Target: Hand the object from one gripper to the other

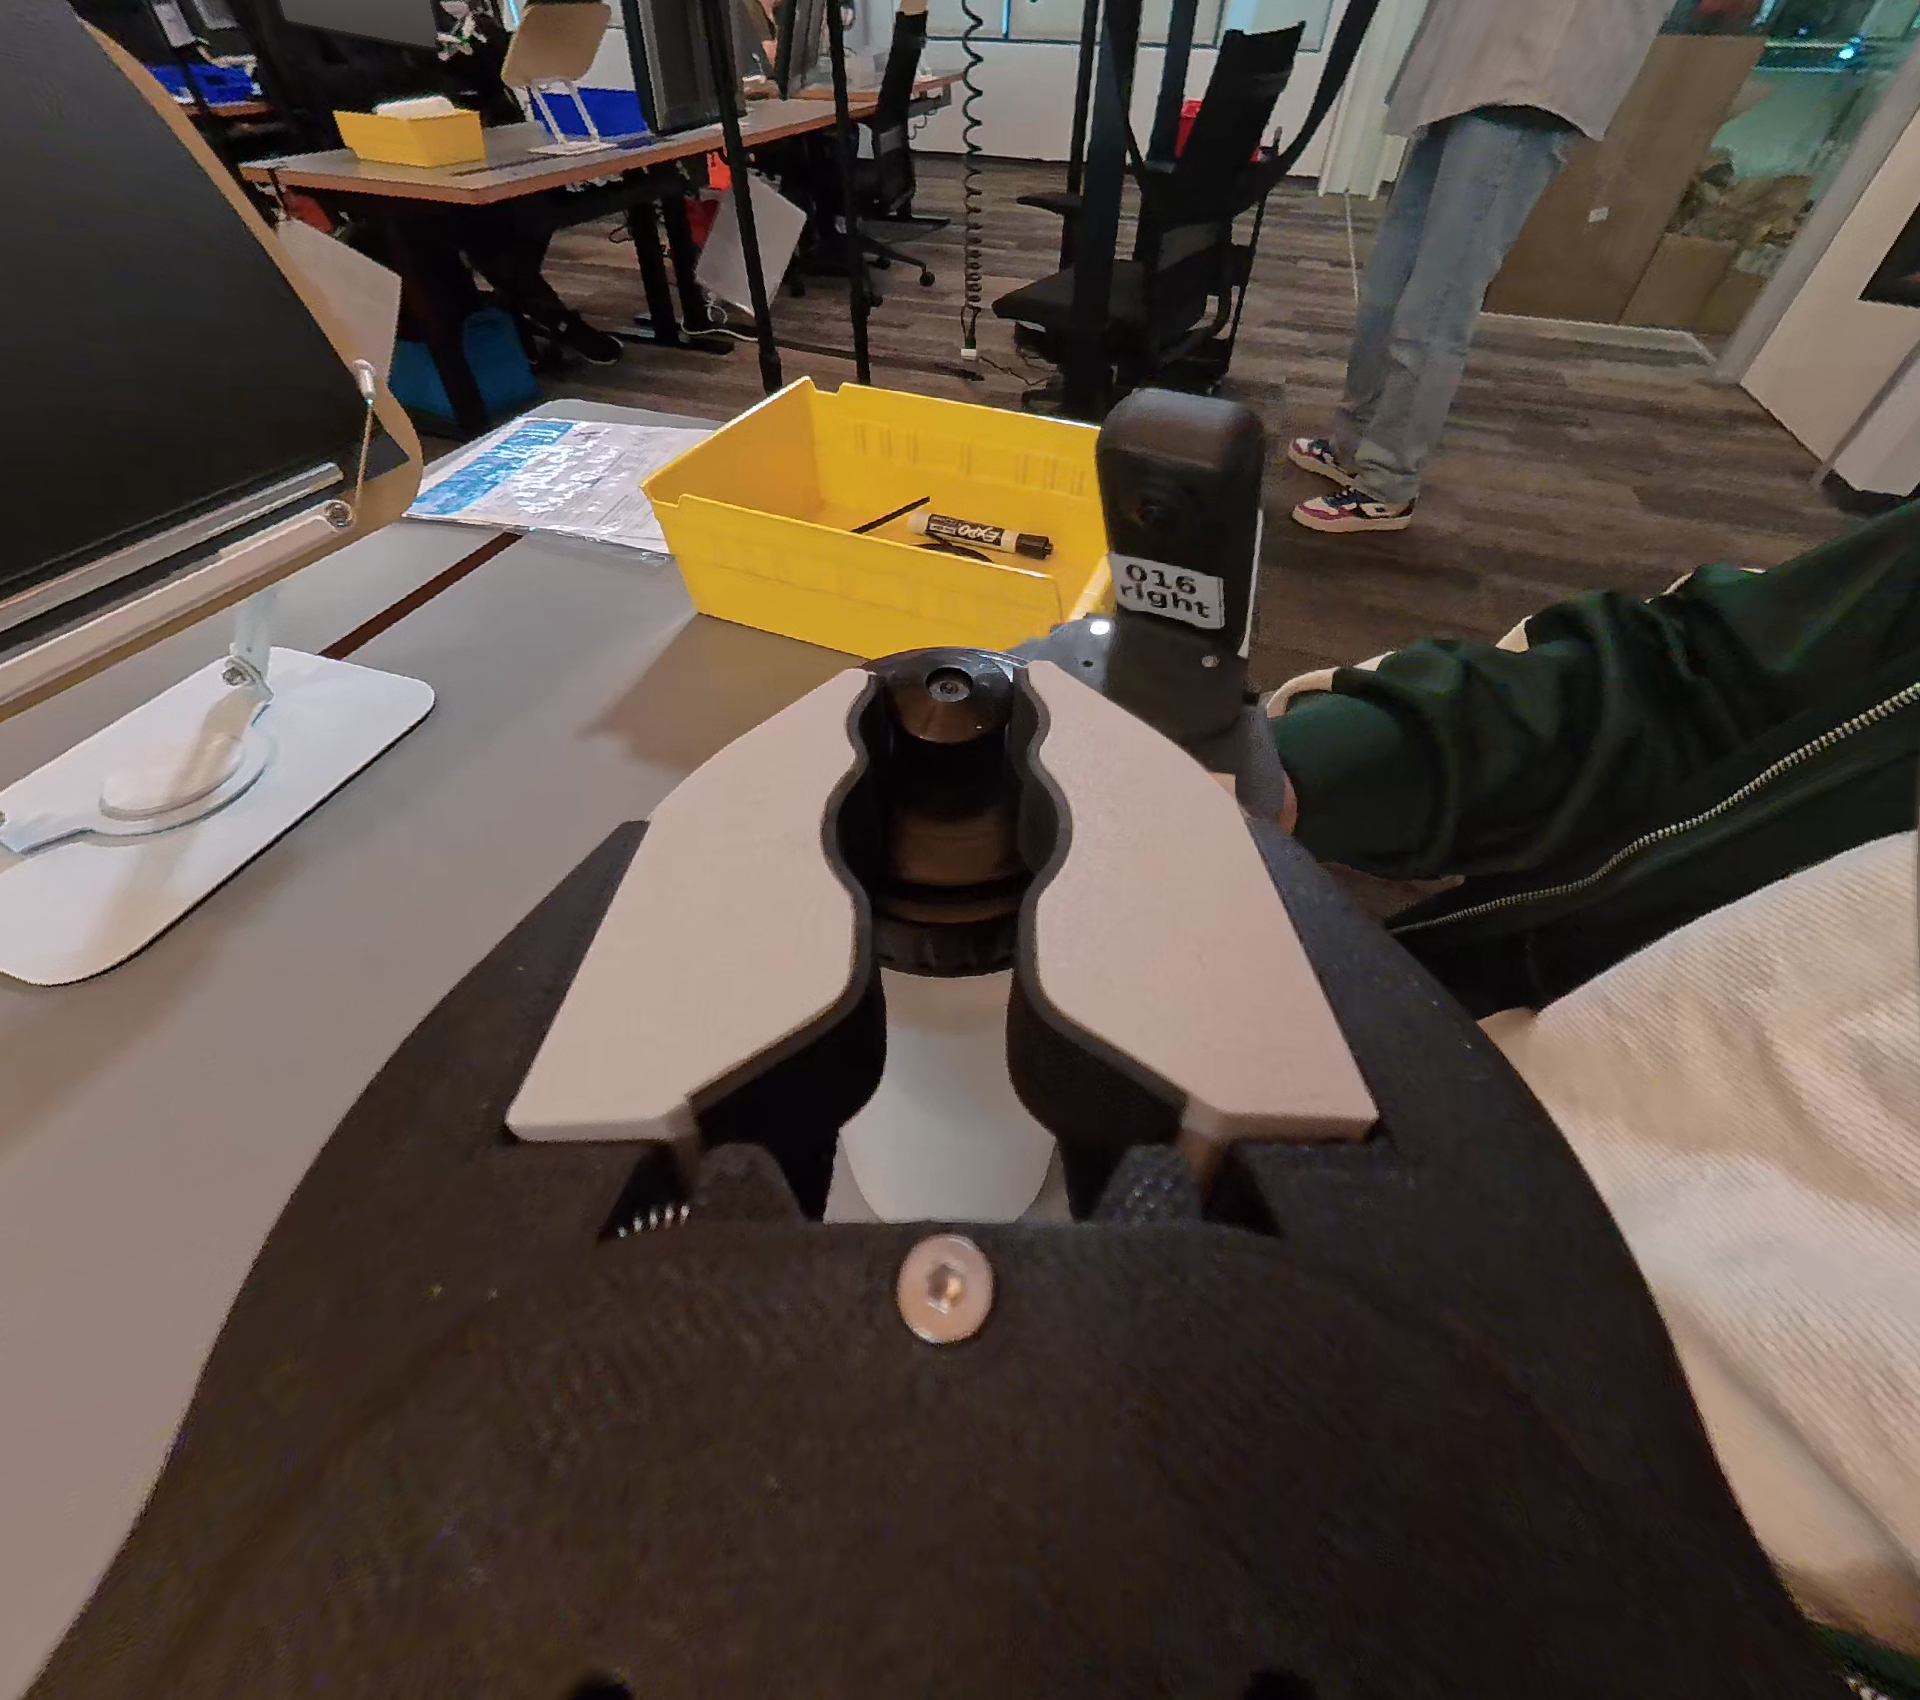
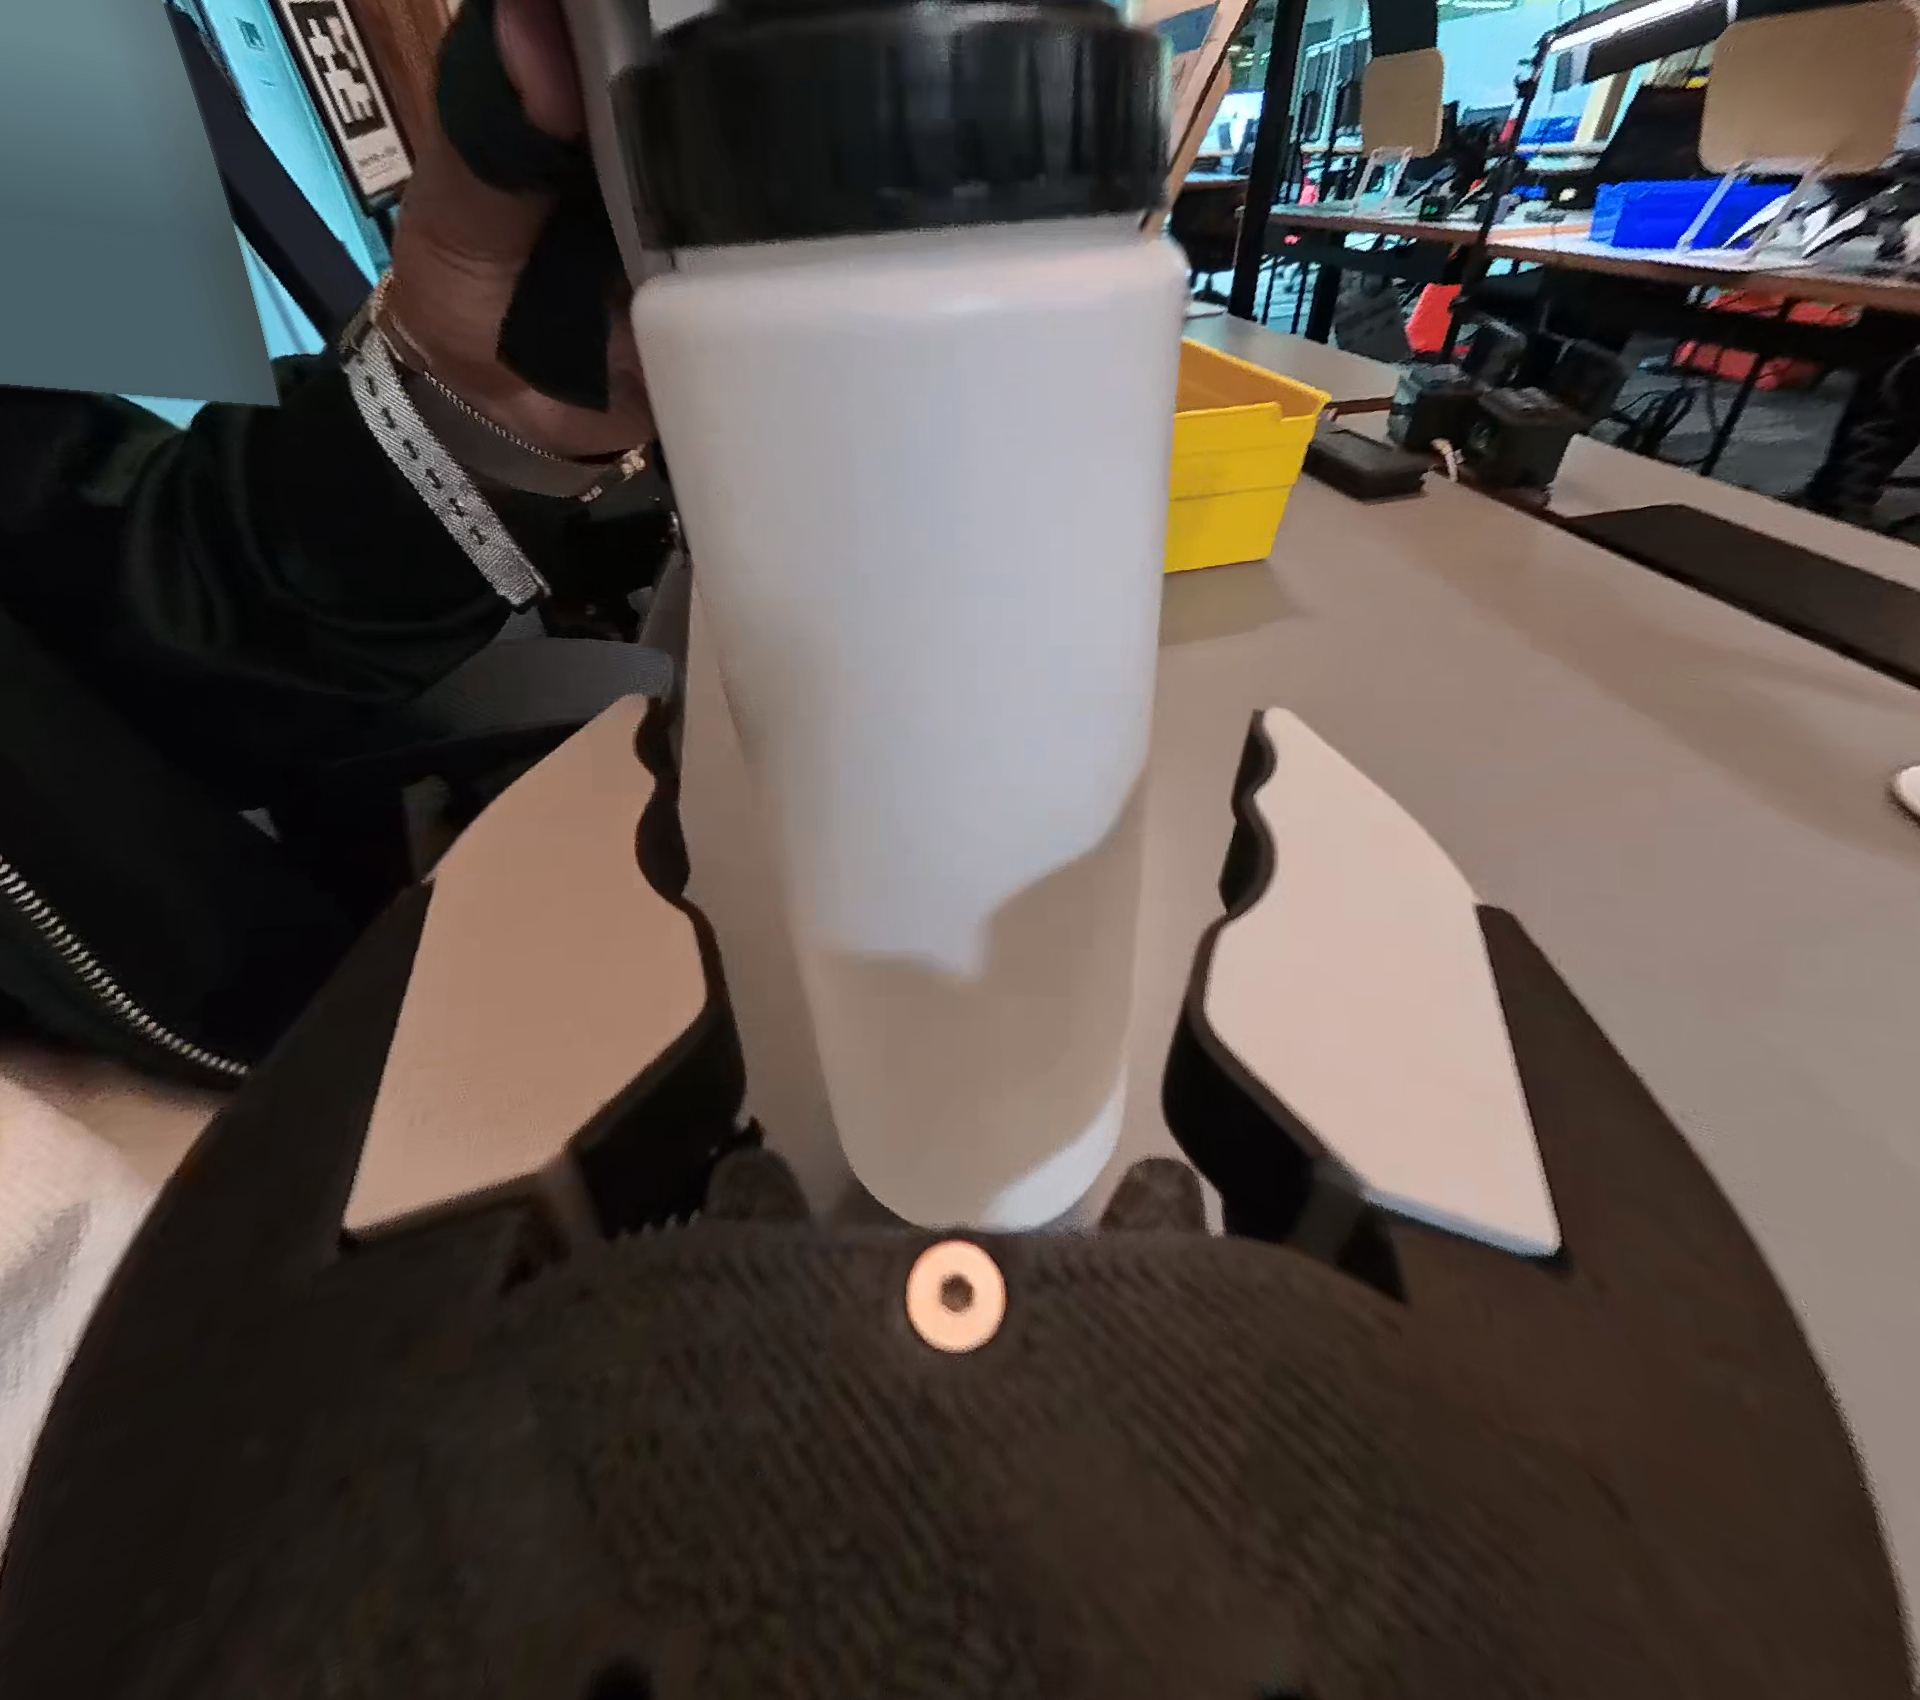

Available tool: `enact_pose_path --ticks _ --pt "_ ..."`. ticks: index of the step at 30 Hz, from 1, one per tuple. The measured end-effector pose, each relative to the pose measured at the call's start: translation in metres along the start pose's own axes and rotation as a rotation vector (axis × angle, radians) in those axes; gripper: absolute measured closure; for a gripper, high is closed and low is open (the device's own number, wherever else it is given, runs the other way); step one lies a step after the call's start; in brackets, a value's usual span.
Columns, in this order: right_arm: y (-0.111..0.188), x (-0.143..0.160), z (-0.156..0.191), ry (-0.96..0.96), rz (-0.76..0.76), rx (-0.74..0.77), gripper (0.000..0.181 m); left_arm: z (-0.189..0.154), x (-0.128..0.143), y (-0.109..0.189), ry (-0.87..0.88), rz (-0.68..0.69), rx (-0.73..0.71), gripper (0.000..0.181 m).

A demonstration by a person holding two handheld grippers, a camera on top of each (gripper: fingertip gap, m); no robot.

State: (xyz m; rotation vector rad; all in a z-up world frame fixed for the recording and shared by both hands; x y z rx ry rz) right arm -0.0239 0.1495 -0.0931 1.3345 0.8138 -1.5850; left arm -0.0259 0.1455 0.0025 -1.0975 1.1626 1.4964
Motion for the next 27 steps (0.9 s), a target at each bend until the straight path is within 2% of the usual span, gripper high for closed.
enact_pose_path --ticks 5,20,23,27 --pt "-0.010 0.016 0.009 -0.016 0.045 -0.034 0.081 -0.007 -0.001 -0.004 -0.008 0.007 0.022 0.157" --pt "-0.009 0.015 0.012 -0.021 0.027 -0.042 0.085 -0.017 -0.009 -0.009 0.004 -0.033 0.045 0.157" --pt "-0.009 0.012 0.012 -0.033 0.016 -0.044 0.086 -0.016 -0.011 -0.010 0.021 -0.056 0.039 0.138" --pt "-0.005 0.006 0.010 -0.055 -0.019 -0.043 0.087 -0.014 -0.014 -0.009 0.000 -0.072 0.009 0.124"
Point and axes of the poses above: each gripper's, where its closed fingertips meet, y back along the fingers, x out of its underside, z = x × y across the jaws, the point moved 1 cm from there along y, back along the fingers, and after that the axes turned 10 degrees about -y, right-handed, at the moved point
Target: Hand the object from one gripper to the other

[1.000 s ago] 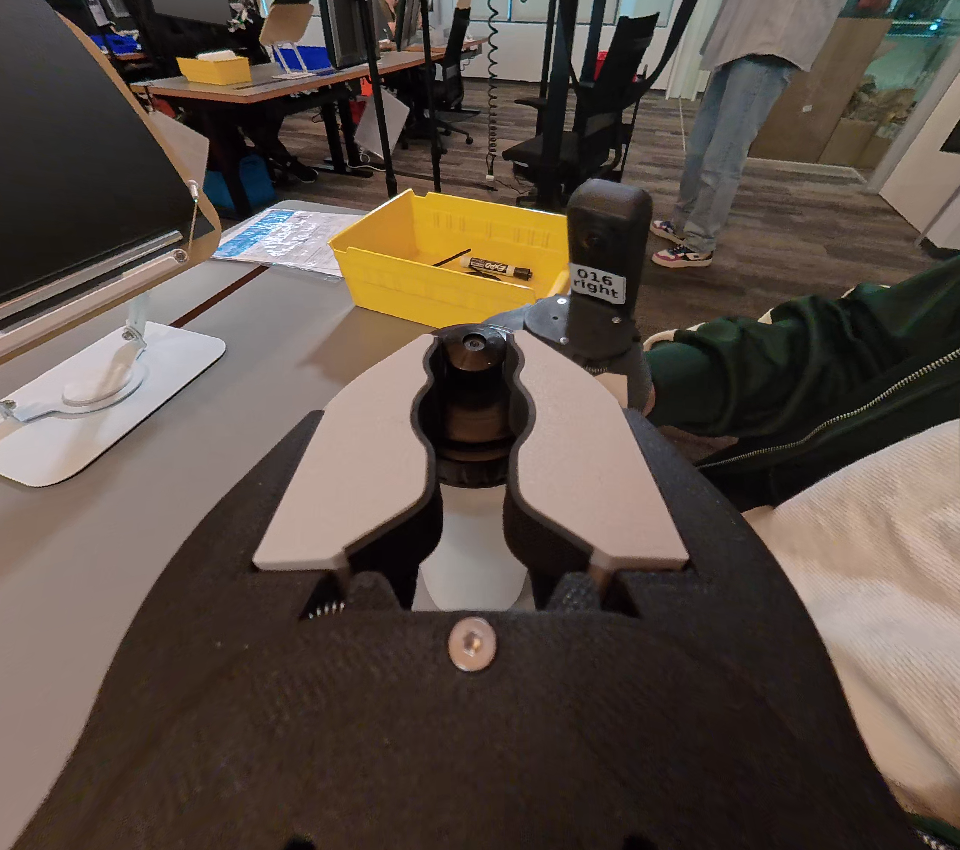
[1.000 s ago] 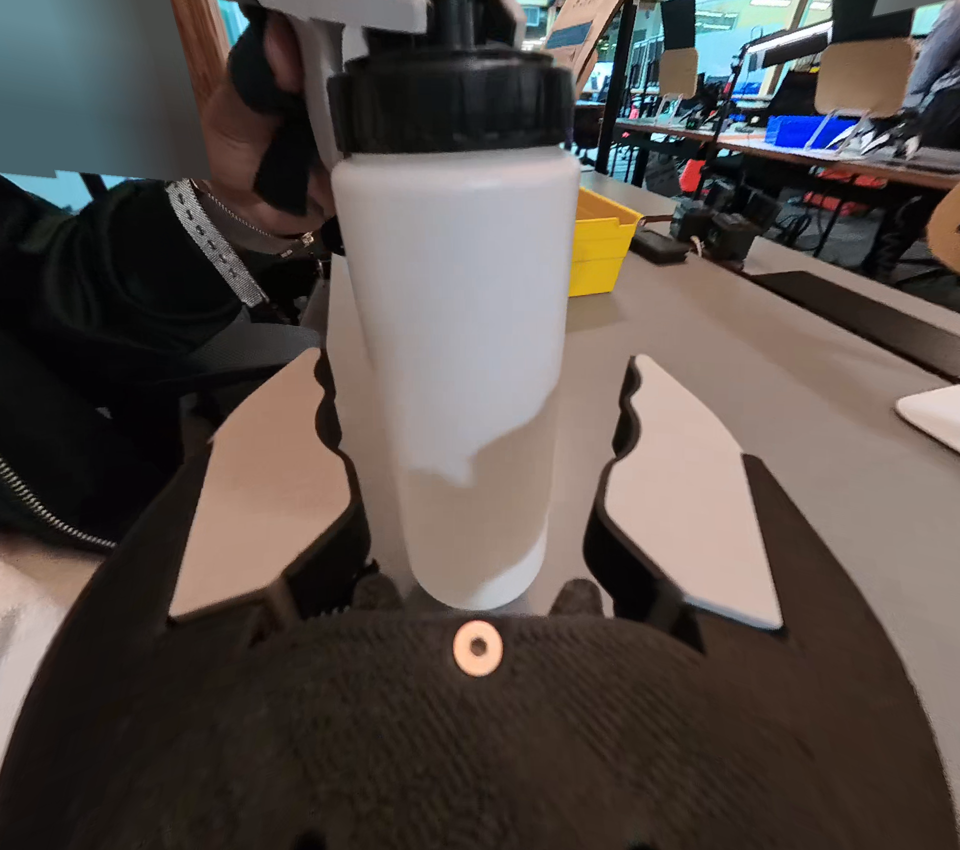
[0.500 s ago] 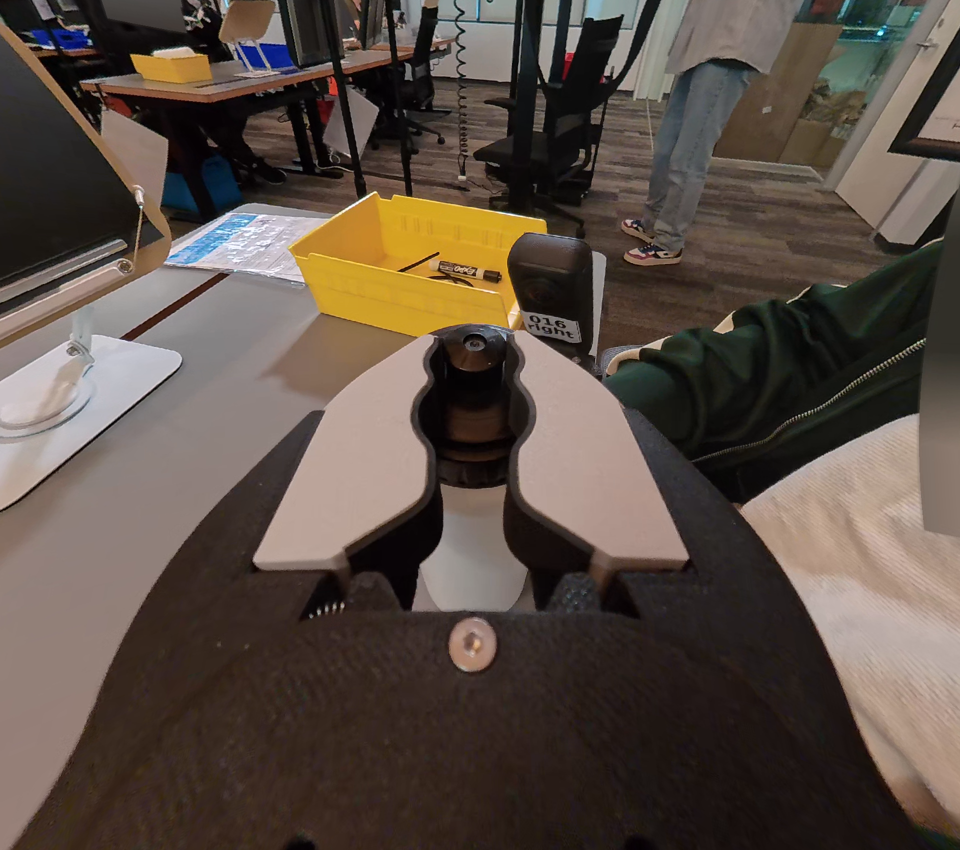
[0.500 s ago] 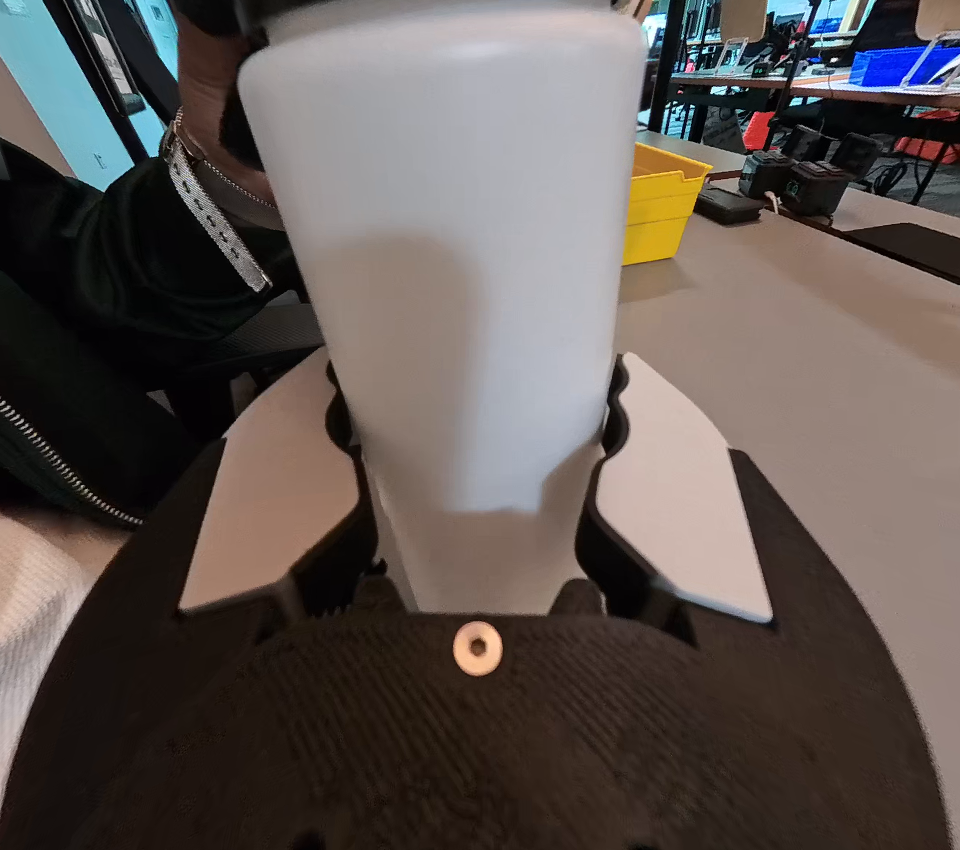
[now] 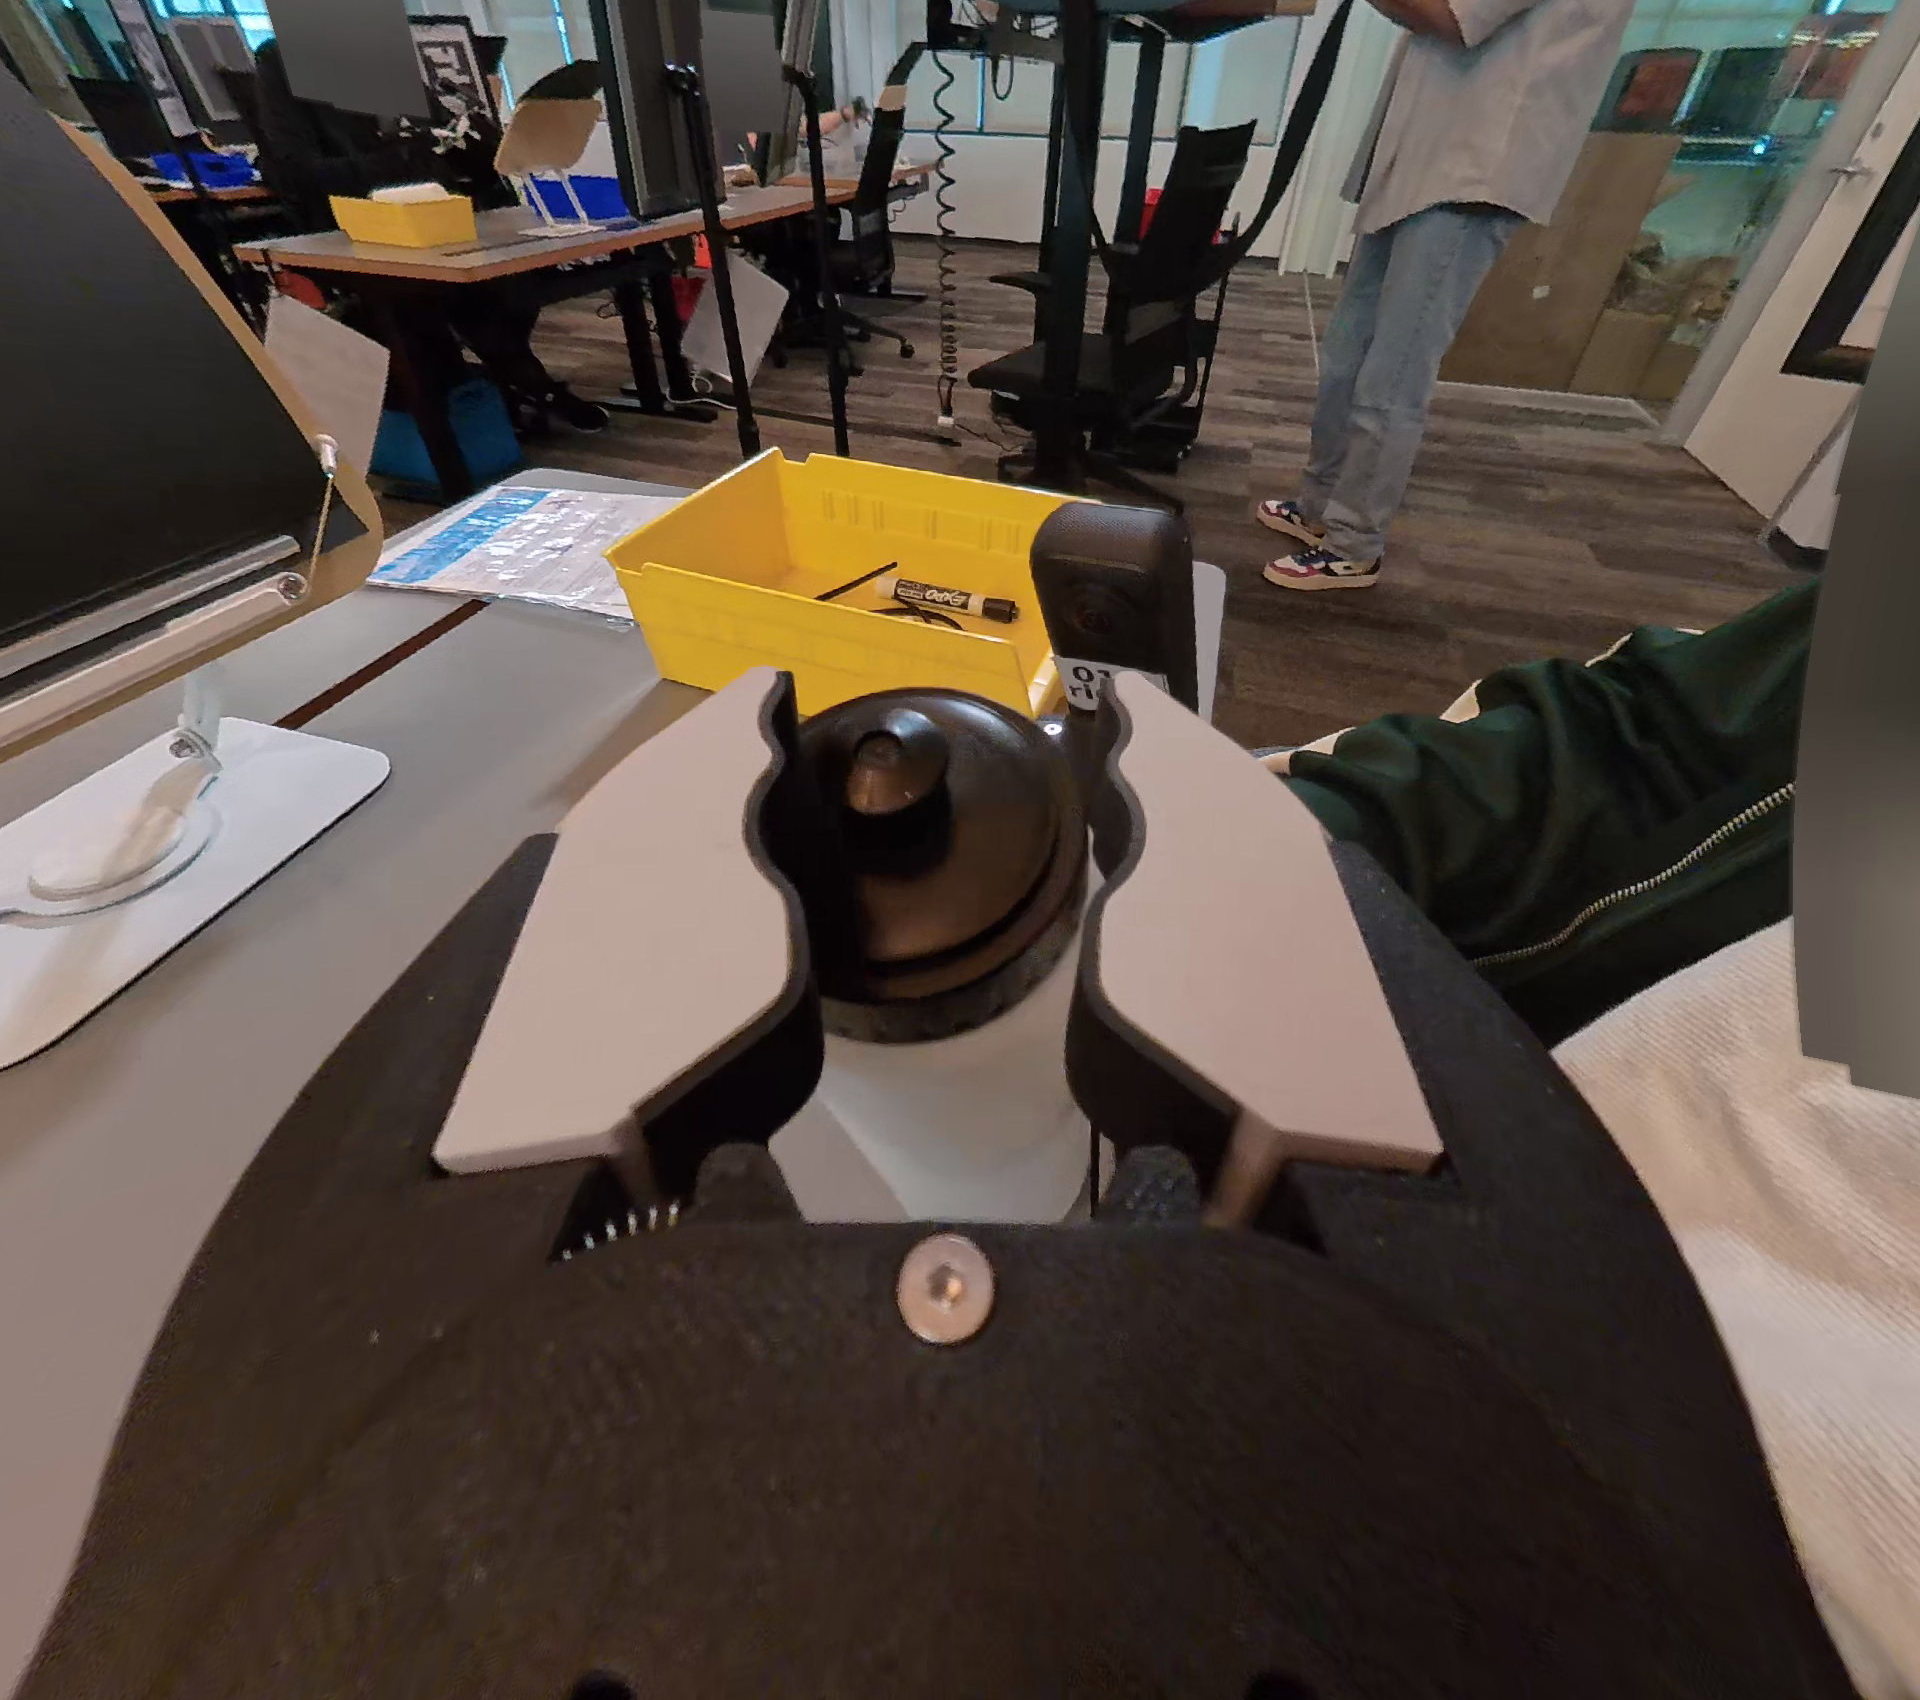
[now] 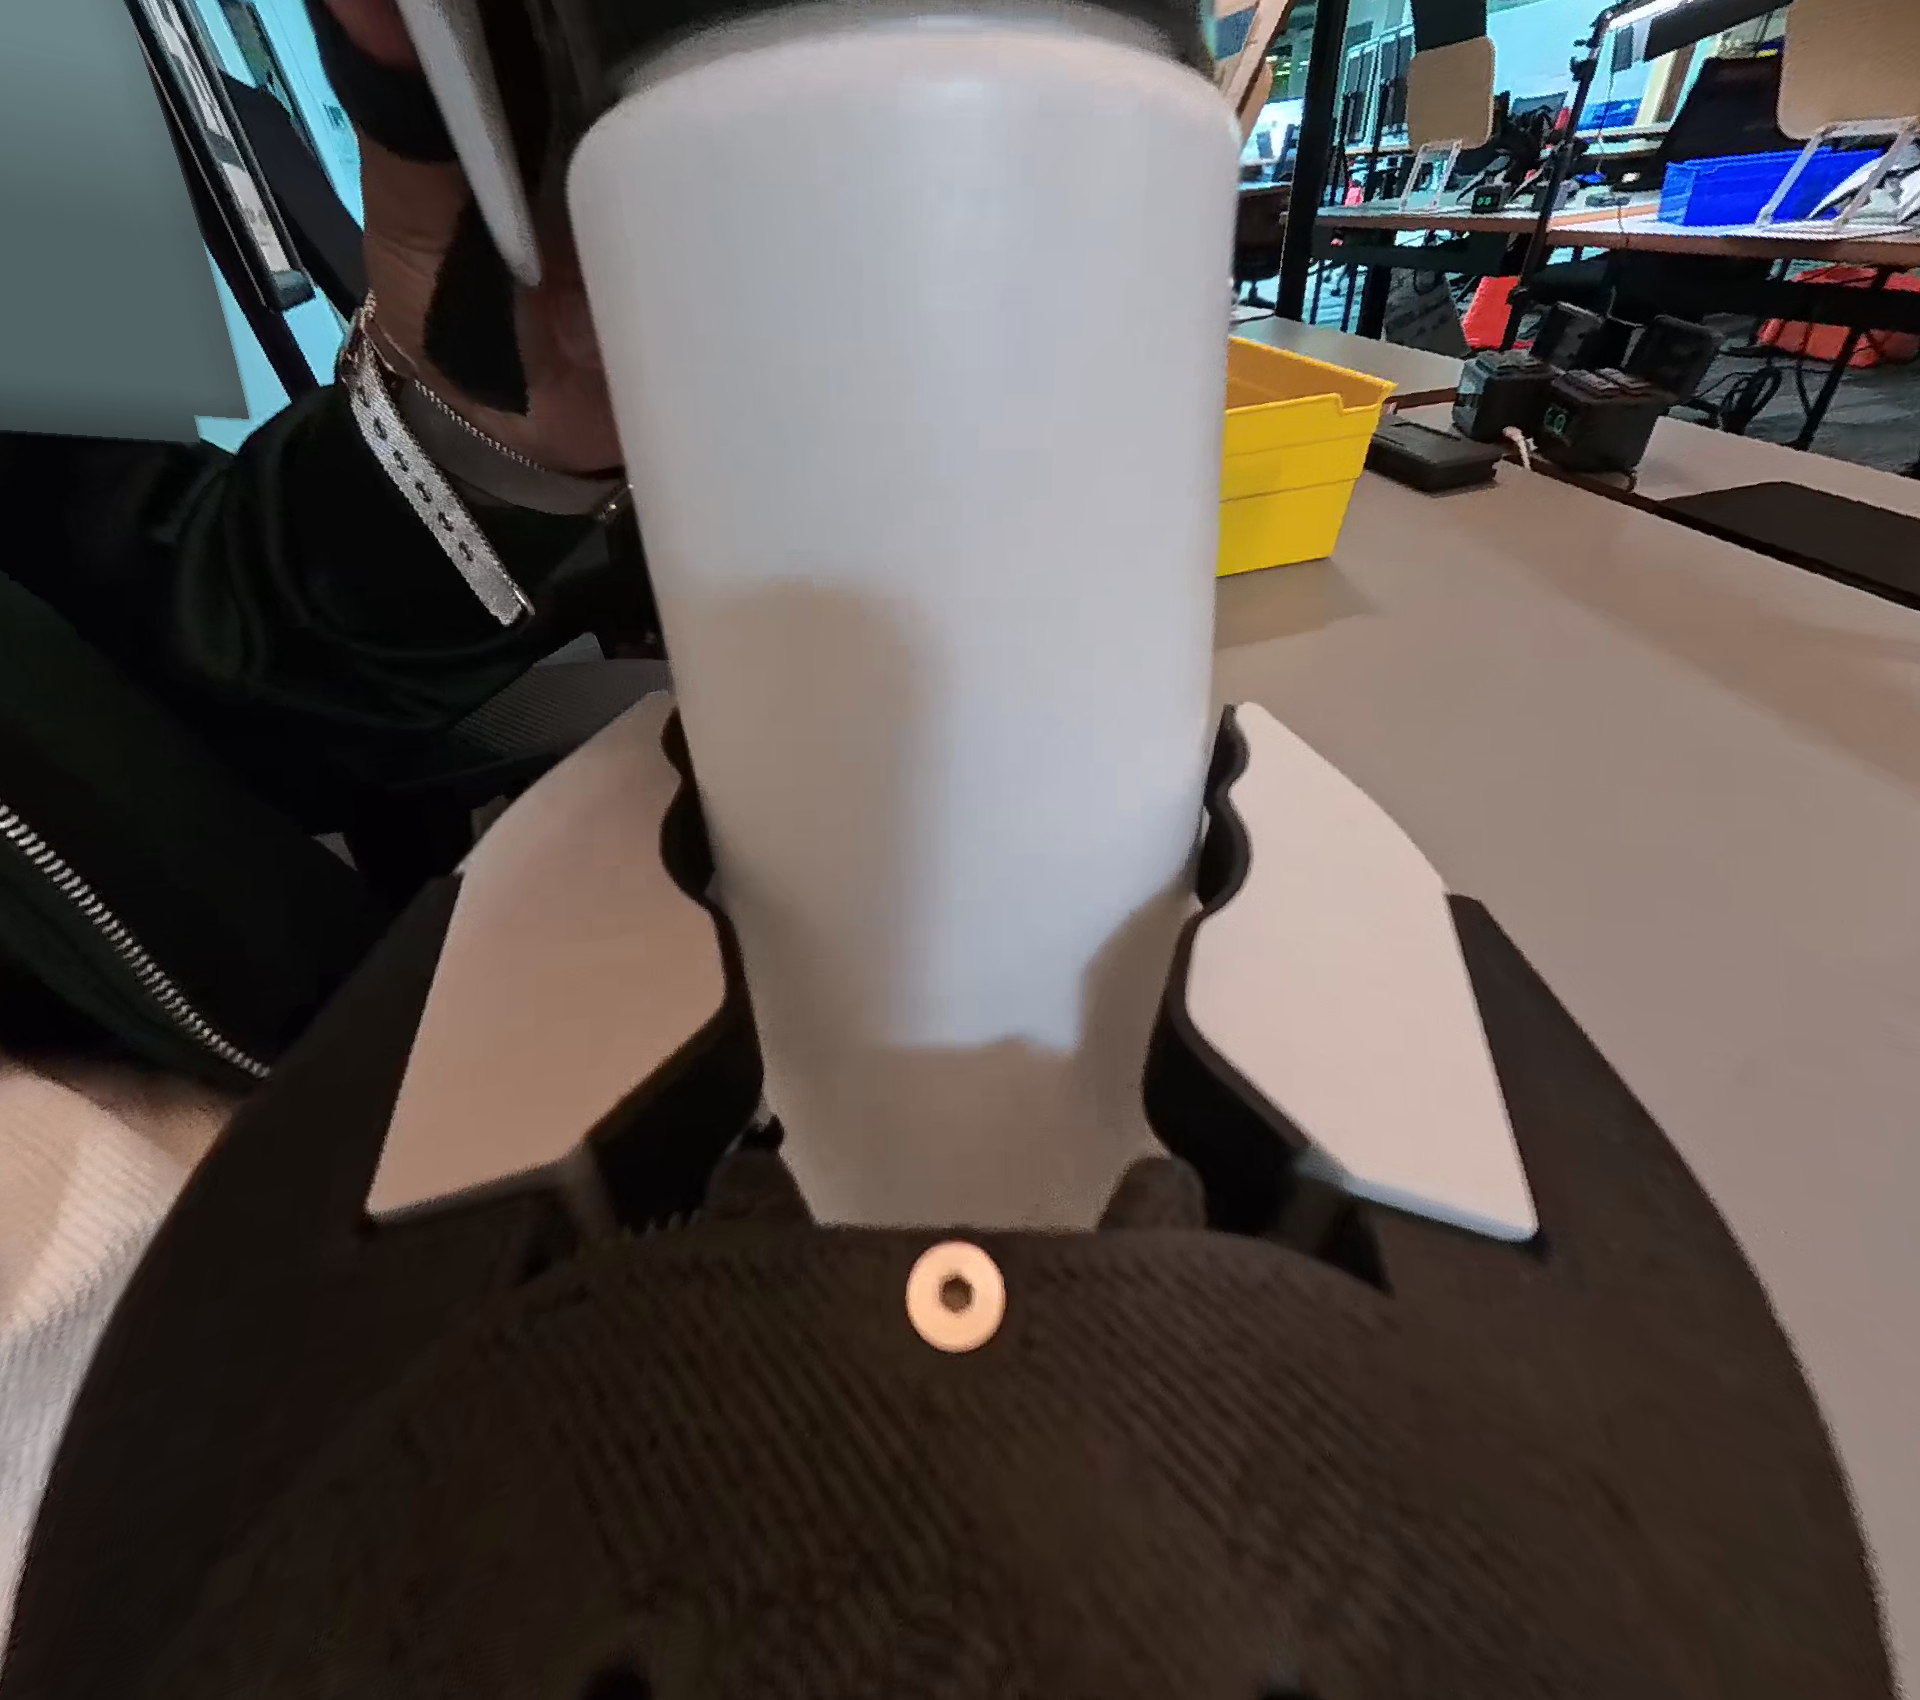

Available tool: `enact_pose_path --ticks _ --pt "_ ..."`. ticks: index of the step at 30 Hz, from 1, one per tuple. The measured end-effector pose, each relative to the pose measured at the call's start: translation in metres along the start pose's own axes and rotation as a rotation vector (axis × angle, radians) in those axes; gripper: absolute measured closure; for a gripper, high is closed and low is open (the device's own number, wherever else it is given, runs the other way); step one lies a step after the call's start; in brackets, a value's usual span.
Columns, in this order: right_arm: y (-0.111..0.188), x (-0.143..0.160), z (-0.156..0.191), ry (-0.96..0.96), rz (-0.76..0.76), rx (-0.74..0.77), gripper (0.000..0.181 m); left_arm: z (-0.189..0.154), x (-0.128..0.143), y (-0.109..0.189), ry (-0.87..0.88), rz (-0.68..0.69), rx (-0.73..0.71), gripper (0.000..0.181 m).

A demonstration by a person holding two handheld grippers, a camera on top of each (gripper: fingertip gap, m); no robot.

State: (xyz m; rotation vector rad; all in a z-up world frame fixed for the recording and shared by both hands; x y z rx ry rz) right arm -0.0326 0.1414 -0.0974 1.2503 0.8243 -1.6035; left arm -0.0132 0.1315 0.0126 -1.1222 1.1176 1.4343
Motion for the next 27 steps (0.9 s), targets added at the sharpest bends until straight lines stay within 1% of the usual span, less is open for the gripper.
enact_pose_path --ticks 2,4,11,12,13,14,19,23,27 --pt "0.0015 -0.0013 -0.0016 -0.016 -0.011 -0.004 0.087 -0.0006 0.0007 -0.0006 -0.003 0.010 0.002 0.126" --pt "0.0005 0.0017 -0.0007 -0.012 0.005 -0.006 0.087 0.0002 0.0032 -0.0014 -0.011 0.022 -0.008 0.137" --pt "-0.0008 -0.0001 0.0060 0.011 -0.009 -0.019 0.087 -0.0055 0.0018 -0.0040 0.065 -0.019 0.055 0.133" --pt "-0.0006 0.0005 0.0060 0.007 -0.006 -0.023 0.087 -0.0038 0.0025 -0.0030 0.071 -0.019 0.051 0.138" --pt "-0.0009 0.0020 0.0057 0.011 -0.001 -0.022 0.087 -0.0021 0.0022 -0.0006 0.076 -0.020 0.048 0.154" --pt "-0.0007 0.0025 0.0048 0.019 -0.001 -0.014 0.091 -0.0002 0.0035 0.0012 0.084 -0.009 0.041 0.160" --pt "-0.0013 0.0017 0.0038 0.052 -0.015 0.015 0.094 0.0007 0.0059 0.0023 0.053 0.019 0.029 0.160" --pt "0.0016 0.0000 0.0001 0.016 -0.029 0.009 0.092 0.0007 0.0096 0.0008 0.002 0.058 0.001 0.160" --pt "0.0045 -0.0004 -0.0019 -0.004 -0.028 -0.005 0.095 0.0022 0.0035 0.0035 -0.002 0.024 -0.017 0.160"
Point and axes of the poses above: each gripper's, where its closed fingertips meet, y back along the fingers, x out of its underside, z = x × y across the jaws, the point moved 1 cm from there along y, back along the fingers, and after that the axes turned 10 degrees about -y, right-handed, at the moved point
